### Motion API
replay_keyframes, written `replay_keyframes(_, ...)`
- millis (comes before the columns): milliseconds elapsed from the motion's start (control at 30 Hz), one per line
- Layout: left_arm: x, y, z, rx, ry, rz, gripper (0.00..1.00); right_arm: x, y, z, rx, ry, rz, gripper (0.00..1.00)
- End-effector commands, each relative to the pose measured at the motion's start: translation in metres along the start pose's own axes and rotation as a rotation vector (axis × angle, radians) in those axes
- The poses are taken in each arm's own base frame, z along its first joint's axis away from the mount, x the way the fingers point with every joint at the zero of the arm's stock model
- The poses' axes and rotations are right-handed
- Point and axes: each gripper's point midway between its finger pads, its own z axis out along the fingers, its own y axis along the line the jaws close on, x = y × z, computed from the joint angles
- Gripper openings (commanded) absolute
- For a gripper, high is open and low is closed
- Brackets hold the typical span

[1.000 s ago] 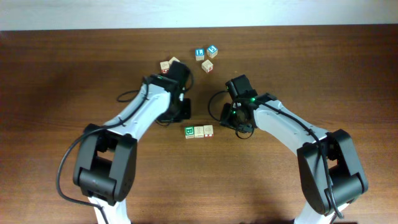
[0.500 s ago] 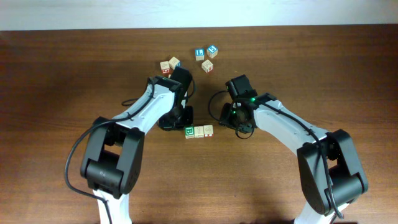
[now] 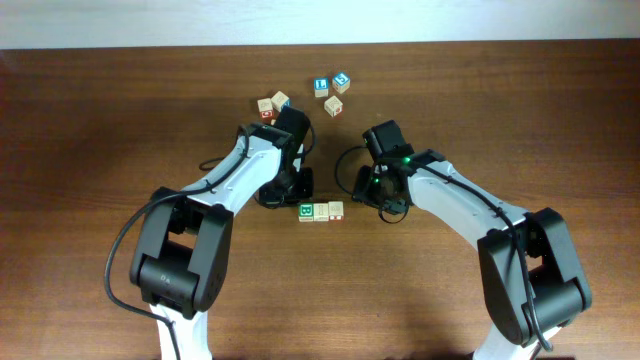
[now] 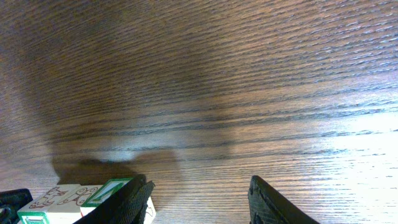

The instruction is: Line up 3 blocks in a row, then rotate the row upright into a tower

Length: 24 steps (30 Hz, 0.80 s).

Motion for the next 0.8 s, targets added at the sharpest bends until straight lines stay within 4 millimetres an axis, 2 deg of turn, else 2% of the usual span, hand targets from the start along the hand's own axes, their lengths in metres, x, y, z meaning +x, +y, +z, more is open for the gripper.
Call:
replay_keyframes(0, 0.003, -0.003, 0.004, 0.016, 0.016, -0.003, 0.0, -0.002, -0.001, 0.001, 0.015, -0.012, 0.004, 0.52)
replay_keyframes(67, 0.003, -0.003, 0.004, 0.012, 0.014, 0.001, 0.0, -0.002, -0.001, 0.001, 0.015, -0.012, 0.004, 0.52)
replay_keyframes(200, -0.002, 0.011, 0.003, -0.03, -0.002, -0.018, 0.0, 0.001, 0.001, 0.001, 0.004, 0.005, 0.004, 0.52)
replay_keyframes(267, -0.003, 0.026, 0.0, -0.037, 0.012, -0.059, 0.0, 0.006, 0.003, 0.001, -0.011, 0.03, 0.002, 0.49)
replay_keyframes(300, -0.002, 0.036, -0.002, -0.042, 0.025, -0.086, 0.0, 0.007, 0.003, 0.001, -0.013, 0.037, 0.002, 0.38)
replay_keyframes(367, 0.001, 0.044, -0.003, -0.028, 0.052, -0.088, 0.0, 0.009, 0.005, 0.001, -0.023, 0.045, -0.001, 0.11)
replay_keyframes(400, 0.003, 0.042, -0.004, -0.012, 0.063, -0.075, 0.0, 0.009, 0.005, 0.001, -0.025, 0.047, -0.001, 0.04)
replay_keyframes(600, 0.009, 0.03, 0.0, 0.014, 0.078, -0.051, 0.0, 0.016, 0.012, 0.002, -0.071, 0.08, -0.061, 0.05)
replay_keyframes(767, 0.011, 0.01, 0.009, 0.147, 0.081, 0.015, 0.0, 0.022, 0.022, 0.012, -0.143, 0.124, -0.113, 0.04)
